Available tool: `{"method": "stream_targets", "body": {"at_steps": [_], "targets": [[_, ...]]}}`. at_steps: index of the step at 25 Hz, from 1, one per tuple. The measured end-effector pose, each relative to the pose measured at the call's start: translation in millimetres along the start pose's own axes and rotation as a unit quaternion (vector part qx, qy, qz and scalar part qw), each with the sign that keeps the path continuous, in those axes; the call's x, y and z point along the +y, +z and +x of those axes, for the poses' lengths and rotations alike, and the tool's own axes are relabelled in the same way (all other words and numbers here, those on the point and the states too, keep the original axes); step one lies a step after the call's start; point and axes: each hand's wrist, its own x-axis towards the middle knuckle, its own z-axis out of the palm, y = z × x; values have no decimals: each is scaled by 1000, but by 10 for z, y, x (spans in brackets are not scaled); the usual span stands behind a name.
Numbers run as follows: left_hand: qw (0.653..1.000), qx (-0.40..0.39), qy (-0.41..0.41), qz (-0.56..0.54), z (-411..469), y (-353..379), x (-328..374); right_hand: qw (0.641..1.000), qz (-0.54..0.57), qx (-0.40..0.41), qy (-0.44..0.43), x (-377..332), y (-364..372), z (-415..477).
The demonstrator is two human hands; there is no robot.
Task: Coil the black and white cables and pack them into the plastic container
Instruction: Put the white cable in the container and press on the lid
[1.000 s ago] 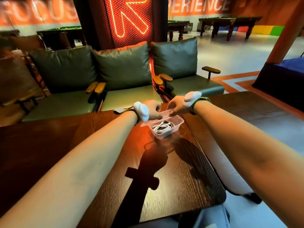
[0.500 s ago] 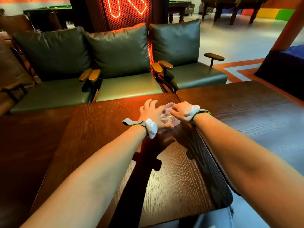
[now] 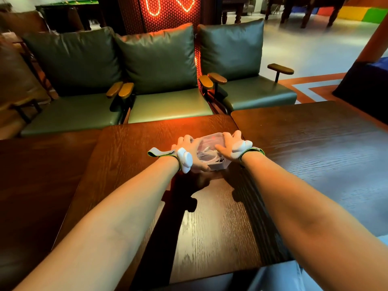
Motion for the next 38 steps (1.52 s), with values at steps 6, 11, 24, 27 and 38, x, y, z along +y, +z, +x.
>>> {"method": "stream_targets", "body": {"at_steps": [6, 11, 24, 27, 38], "targets": [[999, 1, 34, 15, -519, -115, -573, 992, 120, 10, -30, -599, 262, -200], [998, -12, 57, -13, -732, -159, -681, 996, 53, 6, -76, -871, 385, -191], [991, 125, -35, 16, -697, 221, -562, 996, 47, 11, -80, -898, 538, -356], [991, 124, -44, 38, -694, 205, -520, 997, 29, 15, -71, -925, 521, -379], [988, 100, -80, 82, -764, 159, -450, 998, 8, 40, -47, -912, 587, -314]]}}
